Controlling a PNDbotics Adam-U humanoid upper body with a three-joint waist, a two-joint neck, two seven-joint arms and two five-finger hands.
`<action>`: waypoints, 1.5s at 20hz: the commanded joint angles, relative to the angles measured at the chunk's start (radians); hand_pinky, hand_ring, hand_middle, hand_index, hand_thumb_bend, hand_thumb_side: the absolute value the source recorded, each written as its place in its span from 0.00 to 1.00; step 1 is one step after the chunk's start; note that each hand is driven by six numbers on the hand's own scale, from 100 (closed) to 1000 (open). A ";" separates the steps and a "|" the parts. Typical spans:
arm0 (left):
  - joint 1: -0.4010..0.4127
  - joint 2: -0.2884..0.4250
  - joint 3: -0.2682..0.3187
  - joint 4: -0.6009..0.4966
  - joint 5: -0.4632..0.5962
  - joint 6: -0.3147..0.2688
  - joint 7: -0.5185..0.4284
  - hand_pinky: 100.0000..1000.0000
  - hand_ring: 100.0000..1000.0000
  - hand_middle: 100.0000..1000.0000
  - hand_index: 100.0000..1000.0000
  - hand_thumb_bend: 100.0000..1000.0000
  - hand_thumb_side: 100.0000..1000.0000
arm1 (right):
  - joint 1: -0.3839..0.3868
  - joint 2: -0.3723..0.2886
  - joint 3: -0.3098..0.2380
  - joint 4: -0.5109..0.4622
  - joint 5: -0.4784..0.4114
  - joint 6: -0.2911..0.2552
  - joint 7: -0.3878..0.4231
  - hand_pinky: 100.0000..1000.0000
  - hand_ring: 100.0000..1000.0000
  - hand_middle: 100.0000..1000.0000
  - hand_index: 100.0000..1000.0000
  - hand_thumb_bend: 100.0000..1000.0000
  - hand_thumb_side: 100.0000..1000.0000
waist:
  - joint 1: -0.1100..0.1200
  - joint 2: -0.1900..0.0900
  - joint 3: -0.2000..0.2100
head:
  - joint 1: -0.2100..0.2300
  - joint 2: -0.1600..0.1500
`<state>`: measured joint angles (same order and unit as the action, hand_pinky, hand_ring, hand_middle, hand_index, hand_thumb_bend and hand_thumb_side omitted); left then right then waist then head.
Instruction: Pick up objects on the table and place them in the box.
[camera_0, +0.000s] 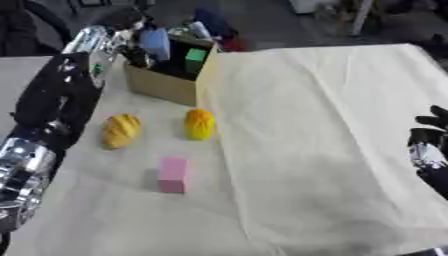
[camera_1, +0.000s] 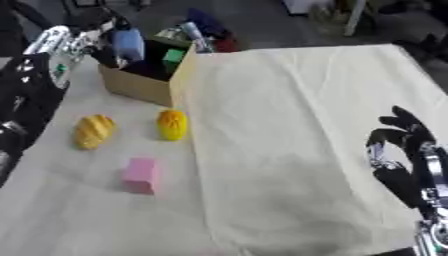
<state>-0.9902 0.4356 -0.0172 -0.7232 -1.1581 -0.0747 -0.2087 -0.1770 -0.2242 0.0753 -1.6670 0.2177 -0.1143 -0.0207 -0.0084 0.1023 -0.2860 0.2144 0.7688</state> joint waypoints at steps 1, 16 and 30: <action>-0.026 0.005 -0.001 -0.004 -0.014 -0.011 0.011 0.70 0.65 0.66 0.84 0.30 0.08 | -0.015 -0.007 -0.001 -0.010 -0.005 -0.001 0.003 0.84 0.75 0.76 0.93 0.00 0.37 | -0.012 -0.008 -0.002 | 0.004 0.001; 0.051 0.181 -0.076 -0.279 0.254 -0.150 -0.193 0.72 0.64 0.67 0.81 0.27 0.01 | -0.008 -0.012 -0.011 -0.010 0.000 0.001 -0.003 0.84 0.75 0.77 0.93 0.00 0.37 | -0.004 -0.018 0.037 | -0.009 0.001; 0.280 0.372 -0.262 -0.480 0.509 -0.192 -0.585 0.74 0.68 0.72 0.82 0.36 0.08 | -0.005 -0.014 -0.012 -0.009 0.005 -0.001 -0.001 0.84 0.75 0.77 0.93 0.00 0.37 | 0.006 -0.024 0.063 | -0.037 0.001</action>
<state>-0.6969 0.7734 -0.2752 -1.1984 -0.6622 -0.2672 -0.7768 -0.1750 -0.2241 0.0686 -1.6652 0.2183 -0.1139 -0.0195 -0.0081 0.1012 -0.2224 0.1791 0.7698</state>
